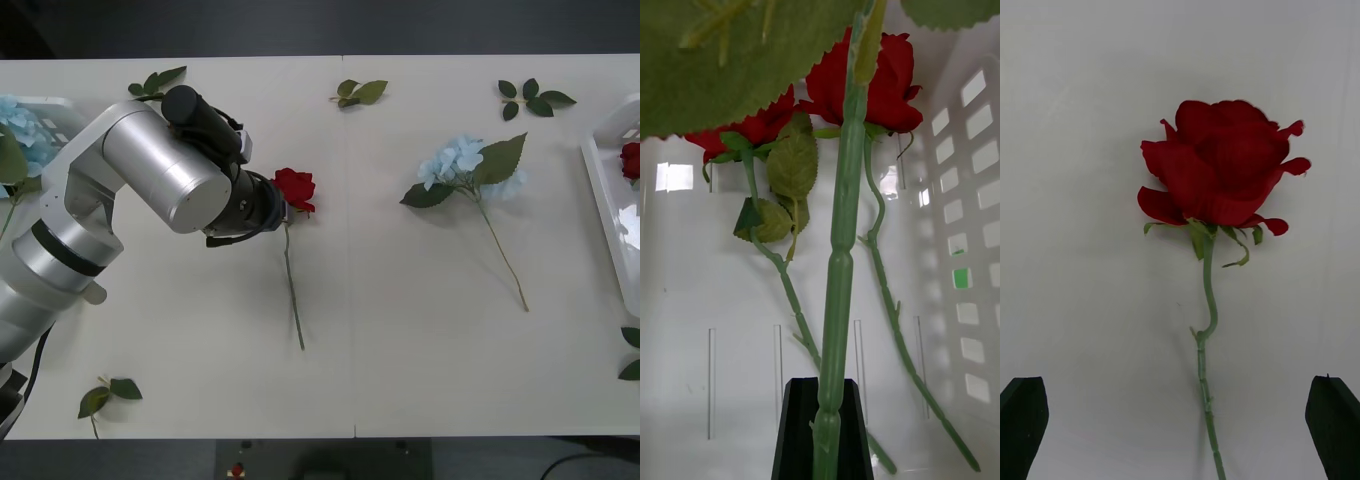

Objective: Put the red flowers into the right box and the blue flowers into the left box

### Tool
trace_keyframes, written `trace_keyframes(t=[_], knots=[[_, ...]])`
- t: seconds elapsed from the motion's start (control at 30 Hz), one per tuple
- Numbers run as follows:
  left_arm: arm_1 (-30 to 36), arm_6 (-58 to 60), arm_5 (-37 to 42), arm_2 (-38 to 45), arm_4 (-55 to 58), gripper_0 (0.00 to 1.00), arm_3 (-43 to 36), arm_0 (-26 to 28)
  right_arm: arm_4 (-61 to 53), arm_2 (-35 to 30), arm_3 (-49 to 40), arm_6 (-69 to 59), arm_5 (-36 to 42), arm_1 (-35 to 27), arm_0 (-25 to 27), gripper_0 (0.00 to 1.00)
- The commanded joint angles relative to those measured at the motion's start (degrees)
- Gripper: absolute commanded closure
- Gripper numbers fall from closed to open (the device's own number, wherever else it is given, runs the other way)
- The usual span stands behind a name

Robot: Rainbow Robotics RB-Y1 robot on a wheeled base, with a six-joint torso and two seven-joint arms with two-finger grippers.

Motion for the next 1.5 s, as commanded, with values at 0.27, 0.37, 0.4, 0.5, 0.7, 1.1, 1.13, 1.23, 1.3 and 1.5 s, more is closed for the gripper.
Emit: trace_keyframes(t=[0.27, 0.37, 0.4, 0.5, 0.7, 1.1, 1.13, 1.23, 1.3, 1.5], knots=[[-1.9, -0.4, -2.6, -4.5, -1.1, 0.00, 8.6, -5.6, 6.8, -0.2, 5.7, 1.5, -6.0, 3.6, -3.3, 1.00], [-2.7, -0.6, -3.2, -5.9, -1.7, 0.00, 10.6, -6.5, 8.3, -0.1, 6.4, 1.5, -6.2, 3.7, -3.6, 1.00], [-3.1, -0.6, -3.4, -6.2, -2.1, 0.00, 11.3, -6.7, 8.3, -0.2, 6.4, 1.5, -6.1, 3.7, -3.5, 1.00], [-3.8, -0.8, -3.8, -6.9, -3.0, 0.00, 12.6, -7.3, 8.4, -0.1, 6.4, 1.6, -6.2, 3.7, -3.6, 0.92], [-4.1, -0.8, -4.7, -9.6, -4.6, 0.00, 12.9, -7.6, 8.6, 0.7, 6.4, 2.0, -6.3, 3.7, -3.6, 0.37], [-6.0, -1.8, -5.8, -13.2, -5.3, 0.00, 18.1, -10.4, 5.2, 1.6, 4.6, 3.1, -4.5, 3.7, -3.5, 0.24], [-6.6, -2.0, -6.1, -13.2, -5.3, 0.00, 19.1, -10.8, 4.0, 1.5, 4.0, 3.2, -3.6, 3.6, -3.6, 0.24], [-7.4, -2.5, -6.5, -13.2, -5.6, 0.00, 20.8, -11.3, 1.5, 1.6, 1.9, 3.1, -1.2, 3.0, -3.5, 0.24], [-7.5, -2.8, -6.8, -13.2, -5.9, 0.00, 21.0, -11.3, -0.3, 1.5, -0.2, 2.7, 0.8, 2.6, -3.5, 0.24], [-7.6, -3.4, -7.2, -14.4, -6.4, 0.16, 21.0, -11.4, -2.5, 1.6, -8.5, -4.3, 6.6, 0.8, -3.5, 0.24]])
